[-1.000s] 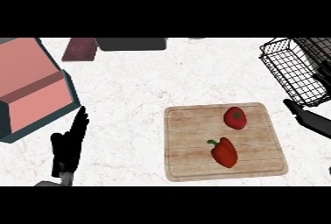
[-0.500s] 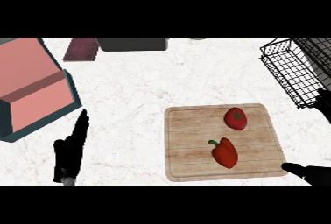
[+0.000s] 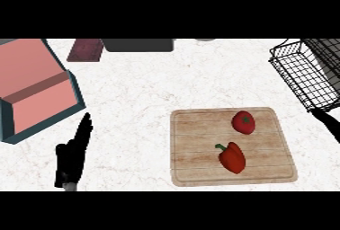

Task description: Pick the bell pepper from the cutting board and place it in the tiered basket

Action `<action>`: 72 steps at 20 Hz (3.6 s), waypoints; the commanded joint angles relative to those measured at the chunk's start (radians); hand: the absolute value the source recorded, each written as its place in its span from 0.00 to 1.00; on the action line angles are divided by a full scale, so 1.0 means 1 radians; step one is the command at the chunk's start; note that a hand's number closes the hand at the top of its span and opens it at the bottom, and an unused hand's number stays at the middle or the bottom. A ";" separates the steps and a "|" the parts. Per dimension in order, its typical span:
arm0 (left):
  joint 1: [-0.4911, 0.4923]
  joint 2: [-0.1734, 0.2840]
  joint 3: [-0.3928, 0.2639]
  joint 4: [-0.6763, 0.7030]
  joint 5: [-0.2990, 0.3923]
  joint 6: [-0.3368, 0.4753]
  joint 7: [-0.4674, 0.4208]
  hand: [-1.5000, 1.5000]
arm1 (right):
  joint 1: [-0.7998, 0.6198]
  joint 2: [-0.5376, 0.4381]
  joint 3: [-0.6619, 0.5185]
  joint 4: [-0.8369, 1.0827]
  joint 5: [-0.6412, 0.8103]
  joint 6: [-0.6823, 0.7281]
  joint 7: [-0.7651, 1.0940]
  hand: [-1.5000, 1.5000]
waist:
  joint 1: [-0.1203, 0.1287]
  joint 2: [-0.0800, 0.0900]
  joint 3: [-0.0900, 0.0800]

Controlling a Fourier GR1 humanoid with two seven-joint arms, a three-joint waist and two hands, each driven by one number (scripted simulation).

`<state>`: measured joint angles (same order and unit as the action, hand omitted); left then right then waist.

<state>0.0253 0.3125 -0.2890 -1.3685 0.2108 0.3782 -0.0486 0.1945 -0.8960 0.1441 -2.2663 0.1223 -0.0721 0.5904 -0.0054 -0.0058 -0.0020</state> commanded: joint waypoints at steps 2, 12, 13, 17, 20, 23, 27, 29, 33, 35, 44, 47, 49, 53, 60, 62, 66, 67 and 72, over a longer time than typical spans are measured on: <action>0.023 -0.011 -0.008 0.003 -0.006 -0.011 0.022 0.50 | -0.107 0.046 0.186 -0.087 0.238 -0.013 0.281 0.00 | 0.021 0.007 0.000; -0.001 -0.066 -0.041 -0.006 -0.070 0.021 0.070 0.50 | -0.335 0.279 0.476 0.139 0.573 0.117 0.489 0.00 | 0.021 0.008 0.001; -0.012 -0.035 -0.001 -0.001 -0.050 -0.005 0.071 0.50 | -0.375 0.285 0.450 0.137 0.530 0.182 0.529 0.00 | 0.020 0.008 0.001; 0.016 -0.059 0.004 0.040 -0.052 -0.010 0.014 0.50 | -0.380 0.318 0.479 0.169 0.539 0.271 0.597 0.00 | 0.015 0.008 0.000; 0.031 -0.032 0.030 0.022 -0.033 -0.047 0.026 0.50 | -0.371 0.389 0.513 0.206 0.577 0.263 0.597 0.00 | 0.012 0.006 0.001; -0.020 -0.060 0.055 0.065 -0.044 -0.035 0.020 0.50 | -0.414 0.470 0.517 0.238 0.582 0.298 0.607 0.00 | 0.009 0.007 0.001; 0.056 -0.055 0.022 -0.019 -0.068 -0.036 0.050 0.50 | -0.369 0.497 0.539 0.239 0.626 0.313 0.594 0.00 | 0.008 0.005 0.002; 0.084 -0.055 0.025 -0.023 -0.073 -0.043 0.009 0.50 | -0.364 0.510 0.537 0.264 0.640 0.327 0.599 0.00 | 0.009 0.004 0.001; 0.052 -0.075 0.020 -0.037 -0.086 -0.013 0.056 0.50 | -0.387 0.519 0.530 0.327 0.621 0.416 0.650 0.00 | 0.011 0.005 0.001; 0.025 -0.072 0.049 0.043 -0.074 -0.054 0.002 0.50 | -0.392 0.546 0.505 0.388 0.611 0.399 0.599 0.00 | 0.008 0.007 0.001; 0.029 -0.098 0.025 -0.050 -0.116 -0.014 0.107 0.50 | -0.409 0.642 0.500 0.454 0.642 0.439 0.612 0.00 | 0.011 0.006 0.002; 0.052 -0.083 0.056 -0.028 -0.107 -0.037 0.051 0.50 | -0.403 0.623 0.451 0.386 0.600 0.545 0.651 0.00 | 0.006 0.005 0.001; 0.028 -0.104 0.065 0.041 -0.109 -0.047 0.017 0.50 | -0.391 0.597 0.410 0.469 0.598 0.510 0.544 0.00 | 0.005 0.007 0.001; 0.040 -0.107 0.055 0.029 -0.137 -0.037 0.021 0.50 | -0.330 0.644 0.423 0.480 0.622 0.500 0.572 0.00 | 0.002 0.005 0.001; 0.066 -0.106 0.068 -0.064 -0.139 -0.043 0.107 0.50 | -0.309 0.655 0.367 0.522 0.654 0.509 0.482 0.00 | 0.007 0.005 0.002; 0.067 -0.084 0.121 0.011 -0.106 -0.108 0.005 0.50 | -0.307 0.642 0.341 0.511 0.655 0.534 0.458 0.00 | 0.006 0.005 0.002; 0.054 -0.096 0.097 -0.031 -0.153 -0.093 0.061 0.50 | -0.371 0.734 0.340 0.648 0.726 0.471 0.421 1.00 | 0.011 0.006 0.002; 0.057 -0.109 0.091 -0.039 -0.147 -0.097 0.085 0.50 | -0.305 0.687 0.340 0.649 0.737 0.424 0.334 1.00 | 0.008 0.006 0.002; 0.026 -0.140 0.114 0.009 -0.170 -0.100 0.058 0.50 | -0.353 0.718 0.355 0.678 0.787 0.451 0.268 1.00 | 0.008 0.006 0.002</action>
<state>0.0638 0.1915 -0.1826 -1.4031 0.0516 0.2874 0.0070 -0.1306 -0.2008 0.4876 -1.6661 0.8779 0.3704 0.8893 0.0030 -0.0124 -0.0035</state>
